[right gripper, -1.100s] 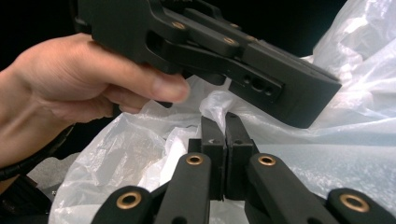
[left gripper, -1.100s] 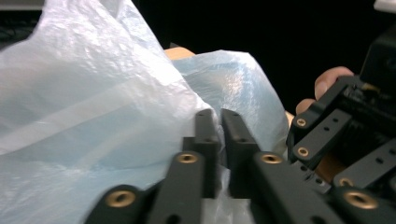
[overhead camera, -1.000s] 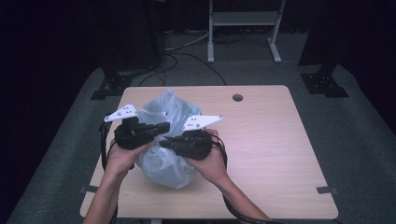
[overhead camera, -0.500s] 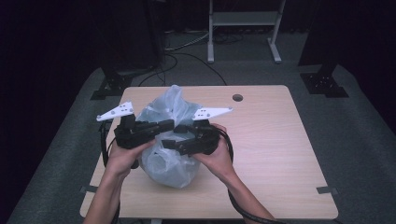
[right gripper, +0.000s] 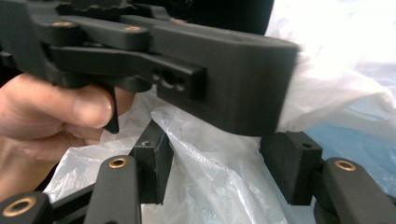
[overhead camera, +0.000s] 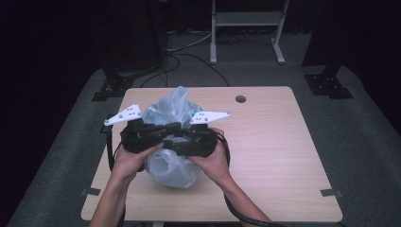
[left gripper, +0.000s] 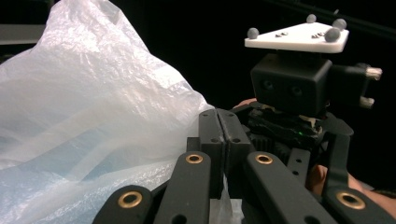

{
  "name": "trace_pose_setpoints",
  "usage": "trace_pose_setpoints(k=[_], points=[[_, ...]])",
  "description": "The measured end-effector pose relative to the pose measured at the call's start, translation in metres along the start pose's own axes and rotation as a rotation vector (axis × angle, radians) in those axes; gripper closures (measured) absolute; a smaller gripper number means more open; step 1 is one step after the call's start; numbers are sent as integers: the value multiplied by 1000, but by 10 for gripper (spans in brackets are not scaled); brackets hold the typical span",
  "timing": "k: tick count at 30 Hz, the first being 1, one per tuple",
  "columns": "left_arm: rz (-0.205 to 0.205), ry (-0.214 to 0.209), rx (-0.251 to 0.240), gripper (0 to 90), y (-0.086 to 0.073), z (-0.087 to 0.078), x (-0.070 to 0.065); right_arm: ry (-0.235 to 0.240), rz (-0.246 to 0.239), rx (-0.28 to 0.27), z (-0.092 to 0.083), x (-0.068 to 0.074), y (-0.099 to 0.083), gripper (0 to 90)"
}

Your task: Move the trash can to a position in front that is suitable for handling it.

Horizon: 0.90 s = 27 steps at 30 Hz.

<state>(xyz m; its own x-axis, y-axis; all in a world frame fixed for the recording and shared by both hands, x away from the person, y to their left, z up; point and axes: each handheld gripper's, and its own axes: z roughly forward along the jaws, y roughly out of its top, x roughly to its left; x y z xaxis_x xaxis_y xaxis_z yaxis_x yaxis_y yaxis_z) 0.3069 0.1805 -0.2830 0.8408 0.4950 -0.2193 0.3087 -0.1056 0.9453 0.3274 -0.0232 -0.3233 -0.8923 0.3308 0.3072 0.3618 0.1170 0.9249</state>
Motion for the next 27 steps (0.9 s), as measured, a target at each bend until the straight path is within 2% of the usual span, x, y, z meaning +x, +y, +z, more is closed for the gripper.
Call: trace_pose_setpoints(k=[5,8,10,13,16,22,23,27], points=[[-5,0,-6,896,-1,0,0,-11,15,-21,1,-1,1,498],[-9,-1,-12,895,-2,0,0,-30,18,-37,2,1,3,572],[-17,-6,-25,895,-3,0,0,-36,19,-48,3,1,4,628],[-26,-18,-39,895,-3,0,0,-47,12,-64,4,3,2,774],[-41,-38,-52,885,-5,-1,3,-48,10,-71,3,4,1,857],[-50,-27,-57,726,-5,-6,5,-37,36,-53,2,0,0,877],[-60,-10,-70,678,-5,-11,8,-27,67,-46,-1,-4,1,878],[-69,21,-85,593,-6,-19,13,-23,110,-43,-7,-11,2,879]])
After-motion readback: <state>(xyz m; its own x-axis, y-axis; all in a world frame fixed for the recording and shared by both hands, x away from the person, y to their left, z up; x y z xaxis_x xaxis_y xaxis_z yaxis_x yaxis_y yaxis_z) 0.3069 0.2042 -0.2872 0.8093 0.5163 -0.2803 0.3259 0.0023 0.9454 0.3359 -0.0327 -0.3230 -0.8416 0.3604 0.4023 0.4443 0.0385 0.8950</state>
